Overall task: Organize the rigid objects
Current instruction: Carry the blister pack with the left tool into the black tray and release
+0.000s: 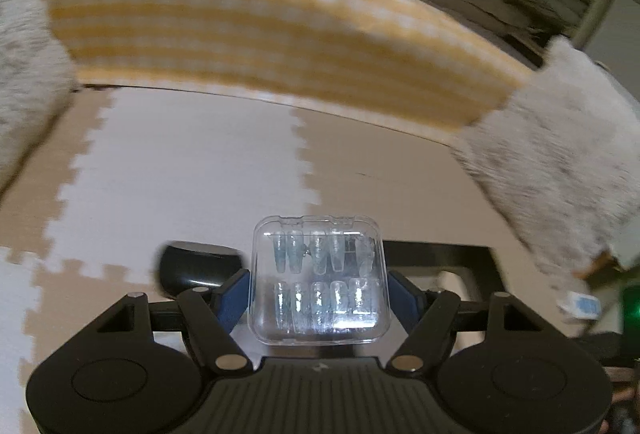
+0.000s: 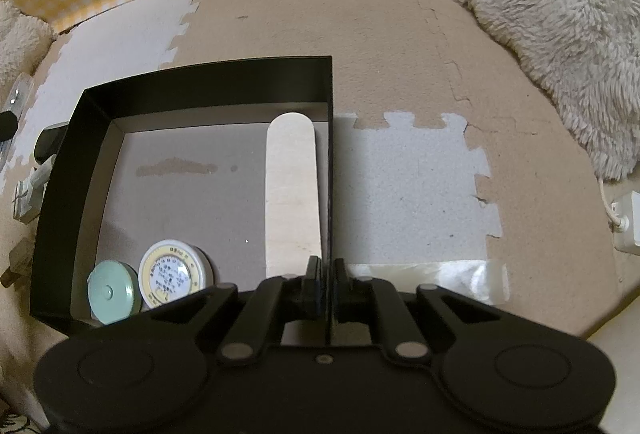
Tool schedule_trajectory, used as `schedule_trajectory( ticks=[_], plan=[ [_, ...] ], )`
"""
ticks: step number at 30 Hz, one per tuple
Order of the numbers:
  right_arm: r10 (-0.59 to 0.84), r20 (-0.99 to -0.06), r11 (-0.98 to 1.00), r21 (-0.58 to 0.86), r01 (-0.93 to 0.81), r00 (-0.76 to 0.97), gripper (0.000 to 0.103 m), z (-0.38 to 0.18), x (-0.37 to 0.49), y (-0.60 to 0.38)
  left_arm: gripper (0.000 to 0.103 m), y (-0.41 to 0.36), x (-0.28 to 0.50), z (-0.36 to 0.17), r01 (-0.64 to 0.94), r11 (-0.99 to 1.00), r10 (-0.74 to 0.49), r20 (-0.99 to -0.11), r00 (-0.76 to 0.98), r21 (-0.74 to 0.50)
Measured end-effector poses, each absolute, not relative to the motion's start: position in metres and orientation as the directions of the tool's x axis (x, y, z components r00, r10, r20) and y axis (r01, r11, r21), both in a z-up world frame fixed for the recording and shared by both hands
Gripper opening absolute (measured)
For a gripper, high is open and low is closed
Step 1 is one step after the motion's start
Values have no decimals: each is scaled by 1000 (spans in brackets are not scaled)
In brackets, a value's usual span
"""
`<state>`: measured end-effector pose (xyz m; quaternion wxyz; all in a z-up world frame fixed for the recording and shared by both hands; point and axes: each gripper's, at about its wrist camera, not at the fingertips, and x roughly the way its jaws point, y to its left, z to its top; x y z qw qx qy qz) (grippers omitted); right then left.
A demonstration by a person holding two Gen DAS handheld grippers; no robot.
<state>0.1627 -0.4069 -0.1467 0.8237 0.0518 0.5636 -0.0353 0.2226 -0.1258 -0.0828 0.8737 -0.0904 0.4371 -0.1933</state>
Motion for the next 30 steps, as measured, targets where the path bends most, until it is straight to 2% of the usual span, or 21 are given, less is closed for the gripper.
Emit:
schedule_trajectory(
  ticks=[5, 9, 16, 24, 30],
  plan=[
    [2, -932, 992, 48, 117, 363, 7, -147, 163, -407, 73, -166, 209, -84, 313, 871, -489, -731, 475, -379],
    [2, -932, 992, 47, 116, 363, 7, -147, 163, -407, 73, -202, 206, -98, 313, 865, -496, -762, 417, -392],
    [7, -930, 991, 54, 120, 367, 7, -146, 162, -408, 73, -246, 221, -130, 249, 905, -419, -822, 385, -345],
    [9, -929, 991, 58, 120, 371, 7, -146, 162, -409, 73, -273, 238, -153, 215, 958, -268, -868, 418, -192],
    [8, -928, 992, 55, 117, 372, 7, -146, 162, -408, 74, -282, 242, -166, 222, 954, -280, -870, 406, -203]
  ],
)
